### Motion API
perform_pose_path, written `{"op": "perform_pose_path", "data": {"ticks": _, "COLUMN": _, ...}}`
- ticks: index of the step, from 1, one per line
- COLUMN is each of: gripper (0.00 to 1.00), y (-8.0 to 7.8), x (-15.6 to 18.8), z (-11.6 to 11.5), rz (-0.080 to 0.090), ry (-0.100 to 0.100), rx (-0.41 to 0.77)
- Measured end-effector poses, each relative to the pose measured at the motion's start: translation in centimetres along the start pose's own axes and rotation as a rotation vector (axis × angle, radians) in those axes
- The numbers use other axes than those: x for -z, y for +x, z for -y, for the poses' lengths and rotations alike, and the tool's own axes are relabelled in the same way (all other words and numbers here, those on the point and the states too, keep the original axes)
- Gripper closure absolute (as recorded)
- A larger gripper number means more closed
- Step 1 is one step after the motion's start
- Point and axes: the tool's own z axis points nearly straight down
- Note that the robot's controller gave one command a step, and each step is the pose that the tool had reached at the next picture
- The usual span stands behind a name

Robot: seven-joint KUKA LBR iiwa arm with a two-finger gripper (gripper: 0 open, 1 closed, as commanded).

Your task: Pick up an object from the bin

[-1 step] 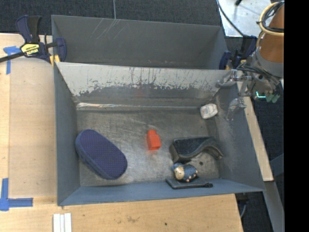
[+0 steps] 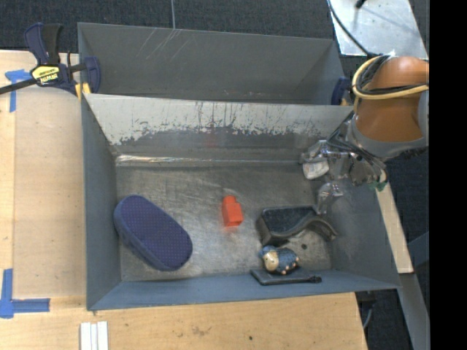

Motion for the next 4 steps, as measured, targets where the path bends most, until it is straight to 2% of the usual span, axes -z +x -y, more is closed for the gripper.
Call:
{"op": "perform_pose_path", "data": {"ticks": 1, "gripper": 0.0, "y": 1.7, "x": -0.9, "z": -0.2, "rz": 0.0, "ry": 0.007, "rx": 0.036}}
{"op": "perform_pose_path", "data": {"ticks": 2, "gripper": 0.0, "y": 0.9, "x": 0.9, "z": -5.0, "rz": -0.004, "ry": -0.003, "rx": -0.034}}
{"op": "perform_pose_path", "data": {"ticks": 3, "gripper": 0.0, "y": 0.9, "x": 0.1, "z": -4.4, "rz": 0.0, "ry": -0.004, "rx": -0.039}}
{"op": "perform_pose_path", "data": {"ticks": 4, "gripper": 0.0, "y": 1.8, "x": 6.0, "z": -6.5, "rz": -0.007, "ry": -0.005, "rx": -0.02}}
